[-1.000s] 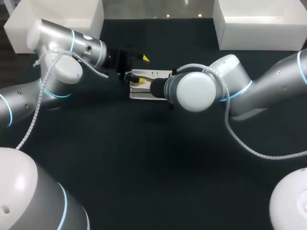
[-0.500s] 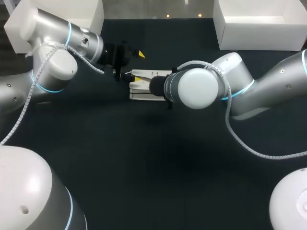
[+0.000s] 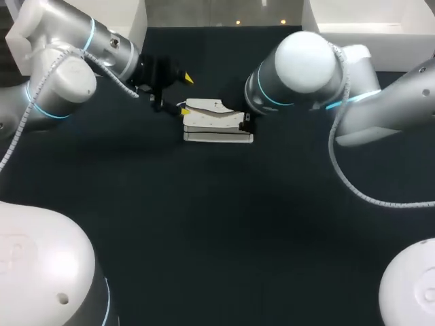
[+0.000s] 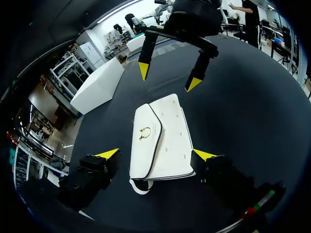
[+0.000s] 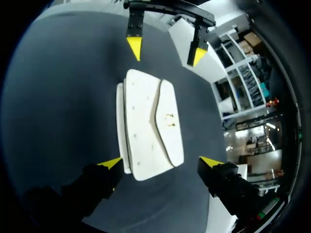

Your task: Pick up the bag, open it, inspect its contents, close it, and place it on the opposite side

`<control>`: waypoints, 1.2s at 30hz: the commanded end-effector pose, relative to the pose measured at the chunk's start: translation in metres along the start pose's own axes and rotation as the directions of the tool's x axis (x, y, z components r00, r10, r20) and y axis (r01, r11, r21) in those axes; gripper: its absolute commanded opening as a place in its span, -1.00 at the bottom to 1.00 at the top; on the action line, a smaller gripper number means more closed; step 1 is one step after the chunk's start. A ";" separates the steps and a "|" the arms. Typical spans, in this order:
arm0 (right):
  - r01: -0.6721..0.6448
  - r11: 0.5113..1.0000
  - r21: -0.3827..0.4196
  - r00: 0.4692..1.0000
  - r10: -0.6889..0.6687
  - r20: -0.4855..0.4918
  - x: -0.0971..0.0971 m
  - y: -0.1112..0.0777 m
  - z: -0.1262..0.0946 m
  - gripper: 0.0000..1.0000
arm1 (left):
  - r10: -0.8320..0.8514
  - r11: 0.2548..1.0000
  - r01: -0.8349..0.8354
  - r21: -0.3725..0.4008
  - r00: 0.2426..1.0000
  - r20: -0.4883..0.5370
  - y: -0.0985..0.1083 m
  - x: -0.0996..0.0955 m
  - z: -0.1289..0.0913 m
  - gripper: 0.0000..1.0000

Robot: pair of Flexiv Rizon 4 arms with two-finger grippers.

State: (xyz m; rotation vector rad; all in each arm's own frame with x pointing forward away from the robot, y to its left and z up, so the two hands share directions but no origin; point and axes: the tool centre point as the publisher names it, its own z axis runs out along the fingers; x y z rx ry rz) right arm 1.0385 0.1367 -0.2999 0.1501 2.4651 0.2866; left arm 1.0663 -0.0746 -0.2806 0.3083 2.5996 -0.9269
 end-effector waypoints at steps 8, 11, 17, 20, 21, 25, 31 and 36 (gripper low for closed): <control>-0.015 1.000 0.025 0.982 0.020 -0.187 -0.027 -0.012 -0.014 1.00 | -0.091 0.991 0.080 -0.104 0.990 -0.105 -0.004 0.011 -0.029 1.00; -0.023 0.999 0.025 0.974 0.028 -0.224 -0.031 -0.012 -0.016 1.00 | -0.112 0.986 0.092 -0.140 0.984 -0.141 -0.003 0.014 -0.032 1.00; -0.083 0.996 0.024 0.951 0.087 -0.298 -0.039 -0.017 -0.019 1.00 | -0.151 0.973 0.117 -0.198 0.974 -0.169 -0.003 0.017 -0.035 1.00; -0.121 0.992 0.033 0.936 0.126 -0.330 -0.044 -0.021 -0.018 1.00 | -0.126 0.963 0.082 -0.258 0.979 -0.162 0.000 0.018 -0.035 1.00; -0.121 0.992 0.033 0.936 0.126 -0.330 -0.044 -0.021 -0.018 1.00 | -0.126 0.963 0.082 -0.258 0.979 -0.162 0.000 0.018 -0.035 1.00; -0.121 0.992 0.033 0.936 0.126 -0.330 -0.044 -0.021 -0.018 1.00 | -0.126 0.963 0.082 -0.258 0.979 -0.162 0.000 0.018 -0.035 1.00; -0.121 0.992 0.033 0.936 0.126 -0.330 -0.044 -0.021 -0.018 1.00 | -0.126 0.963 0.082 -0.258 0.979 -0.162 0.000 0.018 -0.035 1.00; -0.121 0.992 0.033 0.936 0.126 -0.330 -0.044 -0.021 -0.018 1.00 | -0.126 0.963 0.082 -0.258 0.979 -0.162 0.000 0.018 -0.035 1.00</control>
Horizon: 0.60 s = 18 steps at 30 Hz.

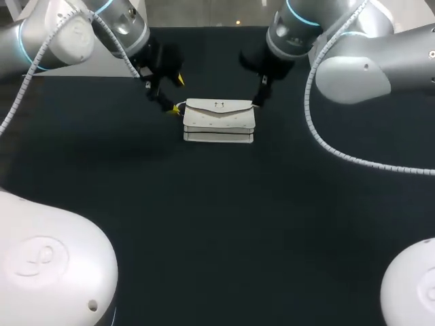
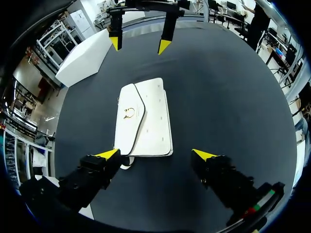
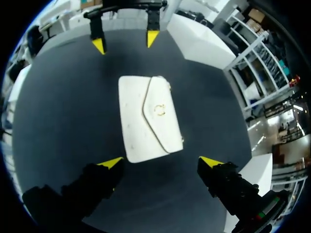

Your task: Pick up the bag, open it, inspect its contents, close it, and place it on the opposite side

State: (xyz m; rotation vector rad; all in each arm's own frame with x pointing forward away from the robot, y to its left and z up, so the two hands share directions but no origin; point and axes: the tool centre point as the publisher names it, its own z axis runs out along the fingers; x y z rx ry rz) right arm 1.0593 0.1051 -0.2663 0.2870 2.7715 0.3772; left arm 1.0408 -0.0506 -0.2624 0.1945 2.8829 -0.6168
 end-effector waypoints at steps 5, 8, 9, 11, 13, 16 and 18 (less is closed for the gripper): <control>-0.176 0.983 0.043 0.978 0.180 -0.106 -0.015 0.003 0.008 1.00 | -0.175 0.984 0.175 -0.024 0.984 0.018 -0.007 0.001 0.003 1.00; -0.332 0.937 0.112 0.925 0.347 -0.155 -0.026 0.003 0.008 1.00 | -0.329 0.943 0.330 -0.038 0.944 0.030 -0.011 0.004 -0.005 1.00; -0.363 0.924 0.116 0.911 0.378 -0.165 -0.028 0.003 0.007 1.00 | -0.368 0.928 0.370 -0.052 0.929 0.037 -0.012 0.004 -0.006 1.00; -0.472 0.870 0.144 0.845 0.493 -0.207 -0.034 0.001 0.003 1.00 | -0.488 0.868 0.490 -0.081 0.872 0.046 -0.015 0.006 -0.009 1.00; -0.555 0.817 0.155 0.784 0.577 -0.231 -0.037 -0.002 0.001 1.00 | -0.608 0.789 0.607 -0.099 0.794 0.019 -0.014 0.004 -0.010 1.00; -0.661 0.733 0.164 0.694 0.679 -0.239 -0.038 -0.006 -0.002 1.00 | -0.727 0.682 0.726 -0.093 0.686 0.024 -0.011 0.003 -0.011 1.00; -0.718 0.680 0.148 0.639 0.728 -0.249 -0.037 -0.009 -0.004 1.00 | -0.800 0.598 0.798 -0.079 0.600 0.005 -0.008 0.005 -0.012 1.00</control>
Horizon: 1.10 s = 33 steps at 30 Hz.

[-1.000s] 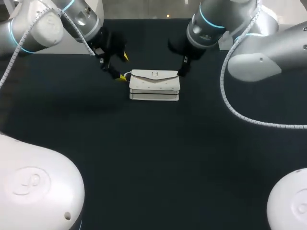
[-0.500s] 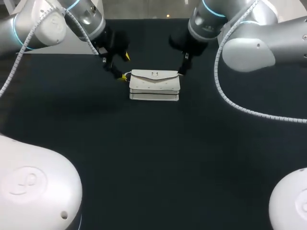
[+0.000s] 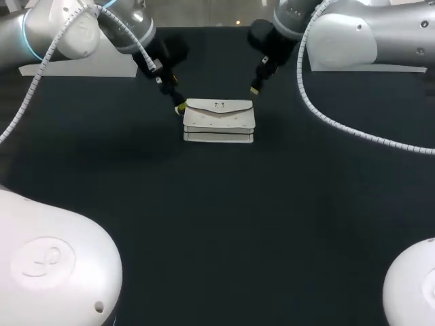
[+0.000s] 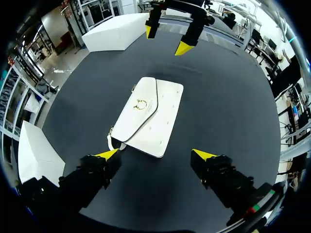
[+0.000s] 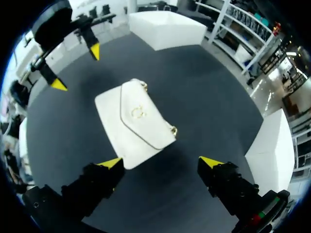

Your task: Pick up the bag, open it, inspect its contents, close it, and place it on the opposite side

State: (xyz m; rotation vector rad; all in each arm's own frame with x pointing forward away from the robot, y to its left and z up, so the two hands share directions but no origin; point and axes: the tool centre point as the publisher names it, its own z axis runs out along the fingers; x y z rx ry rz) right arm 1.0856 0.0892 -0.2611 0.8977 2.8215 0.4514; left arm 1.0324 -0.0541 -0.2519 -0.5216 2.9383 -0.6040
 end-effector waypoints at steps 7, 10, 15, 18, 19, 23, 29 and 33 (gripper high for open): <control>-0.615 0.787 -0.043 0.771 0.590 -0.241 -0.008 -0.013 -0.002 1.00 | -0.688 0.717 0.697 0.002 0.707 -0.164 0.010 -0.007 0.003 1.00; -0.661 0.747 -0.074 0.731 0.619 -0.288 -0.006 -0.018 0.003 1.00 | -0.738 0.654 0.756 0.009 0.641 -0.211 0.013 -0.008 0.007 1.00; -0.728 0.675 -0.120 0.658 0.639 -0.398 -0.004 -0.023 0.009 1.00 | -0.811 0.532 0.847 0.012 0.513 -0.281 0.016 -0.013 0.011 1.00; -0.746 0.654 -0.124 0.636 0.645 -0.424 -0.003 -0.023 0.009 1.00 | -0.838 0.476 0.879 0.001 0.453 -0.305 0.017 -0.014 0.012 1.00; -0.748 0.652 -0.122 0.632 0.645 -0.429 -0.003 -0.023 0.009 1.00 | -0.845 0.458 0.889 -0.002 0.434 -0.313 0.017 -0.014 0.012 1.00; -0.770 0.630 -0.099 0.598 0.659 -0.456 -0.002 -0.022 0.008 1.00 | -0.858 0.414 0.910 -0.026 0.380 -0.345 0.018 -0.012 0.014 1.00; -0.807 0.590 -0.027 0.519 0.686 -0.511 -0.001 -0.019 0.010 1.00 | -0.867 0.364 0.929 -0.062 0.314 -0.385 0.019 -0.007 0.020 1.00; -0.819 0.573 0.033 0.496 0.735 -0.462 -0.001 -0.018 0.017 1.00 | -0.870 0.407 0.912 -0.044 0.372 -0.324 0.020 -0.005 0.024 1.00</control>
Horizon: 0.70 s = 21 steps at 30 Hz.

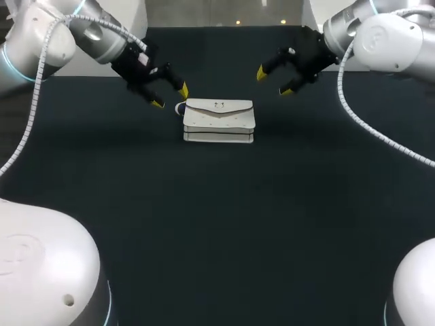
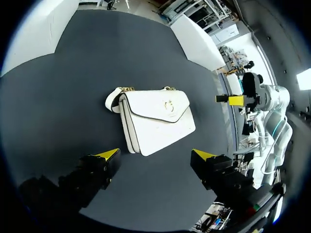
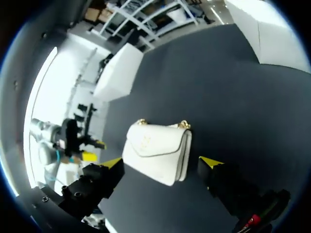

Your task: Pick up the bag, open it, inspect its contents, close it, and place it on the opposite side

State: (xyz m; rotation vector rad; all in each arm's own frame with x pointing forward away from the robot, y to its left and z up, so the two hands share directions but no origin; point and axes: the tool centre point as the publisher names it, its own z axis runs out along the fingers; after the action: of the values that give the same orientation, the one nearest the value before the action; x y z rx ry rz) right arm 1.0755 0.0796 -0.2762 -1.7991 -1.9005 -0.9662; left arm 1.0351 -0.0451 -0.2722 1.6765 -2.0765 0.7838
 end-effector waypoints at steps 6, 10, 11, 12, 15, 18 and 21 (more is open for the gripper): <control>-0.018 0.999 0.040 0.999 0.017 0.028 -0.006 0.003 0.005 1.00 | -0.106 0.994 0.107 0.018 0.994 -0.032 0.002 -0.006 0.007 1.00; -0.018 0.999 0.040 0.999 0.017 0.028 -0.006 0.003 0.005 1.00 | -0.106 0.994 0.107 0.018 0.994 -0.032 0.002 -0.006 0.007 1.00; -0.018 0.999 0.040 0.999 0.017 0.028 -0.006 0.003 0.005 1.00 | -0.106 0.994 0.107 0.018 0.994 -0.032 0.002 -0.006 0.007 1.00; -0.018 0.999 0.040 0.999 0.017 0.028 -0.006 0.003 0.005 1.00 | -0.106 0.994 0.107 0.018 0.994 -0.032 0.002 -0.006 0.007 1.00; -0.055 0.996 0.065 0.998 0.056 -0.012 -0.008 0.006 0.010 1.00 | -0.155 0.988 0.156 -0.003 0.982 -0.109 0.000 -0.009 0.008 1.00; -0.098 0.990 0.105 0.991 0.107 -0.083 -0.010 0.010 0.015 1.00 | -0.219 0.976 0.216 -0.036 0.958 -0.183 -0.005 -0.013 0.009 1.00; -0.122 0.984 0.130 0.979 0.140 -0.145 -0.011 0.014 0.018 1.00 | -0.267 0.964 0.259 -0.064 0.939 -0.215 -0.011 -0.018 0.010 1.00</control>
State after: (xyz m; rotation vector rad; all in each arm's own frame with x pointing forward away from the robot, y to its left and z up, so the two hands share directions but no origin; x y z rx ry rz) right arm 1.0791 0.0879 -0.2859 -1.8062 -1.7358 -0.9188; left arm 1.0356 -0.0445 -0.2768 1.7766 -1.7206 0.7956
